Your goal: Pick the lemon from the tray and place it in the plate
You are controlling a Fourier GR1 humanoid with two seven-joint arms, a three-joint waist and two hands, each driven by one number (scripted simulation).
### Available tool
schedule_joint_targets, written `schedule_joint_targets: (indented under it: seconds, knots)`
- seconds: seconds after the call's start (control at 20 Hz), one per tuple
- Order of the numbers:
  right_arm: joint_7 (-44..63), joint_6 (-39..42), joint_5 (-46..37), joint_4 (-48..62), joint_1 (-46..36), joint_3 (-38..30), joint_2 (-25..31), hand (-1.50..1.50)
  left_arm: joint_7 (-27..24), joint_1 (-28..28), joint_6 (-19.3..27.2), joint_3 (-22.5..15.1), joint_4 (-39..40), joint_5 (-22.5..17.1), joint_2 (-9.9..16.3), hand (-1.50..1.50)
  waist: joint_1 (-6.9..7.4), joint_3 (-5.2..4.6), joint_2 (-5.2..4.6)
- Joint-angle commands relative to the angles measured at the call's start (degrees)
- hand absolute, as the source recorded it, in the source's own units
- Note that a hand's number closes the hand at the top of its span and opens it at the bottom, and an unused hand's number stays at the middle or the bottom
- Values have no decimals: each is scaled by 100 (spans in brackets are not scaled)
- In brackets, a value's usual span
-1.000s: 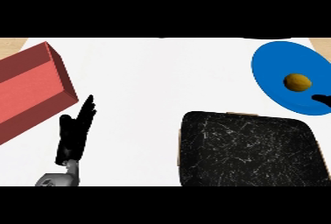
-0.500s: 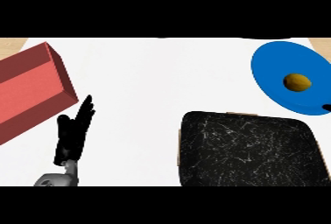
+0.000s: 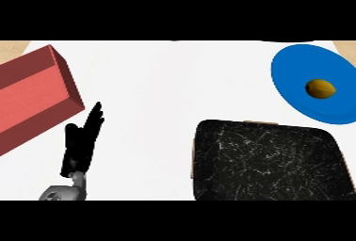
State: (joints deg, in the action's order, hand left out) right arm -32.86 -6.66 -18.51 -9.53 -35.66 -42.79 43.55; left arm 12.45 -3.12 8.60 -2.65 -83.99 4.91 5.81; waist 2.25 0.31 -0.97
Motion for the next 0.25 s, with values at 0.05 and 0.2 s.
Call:
schedule_joint_targets:
  seconds: [0.05, 0.2]
  knots:
    - [-108, -14, 57, 39, 242, -39, 127, -150, 7, -29, -146, 144, 14, -107, 142, 0, 8, 5, -9]
    - [-28, -279, -33, 24, 242, 66, 75, -150, -214, 201, -114, 46, 79, -80, -6, 0, 18, 2, -3]
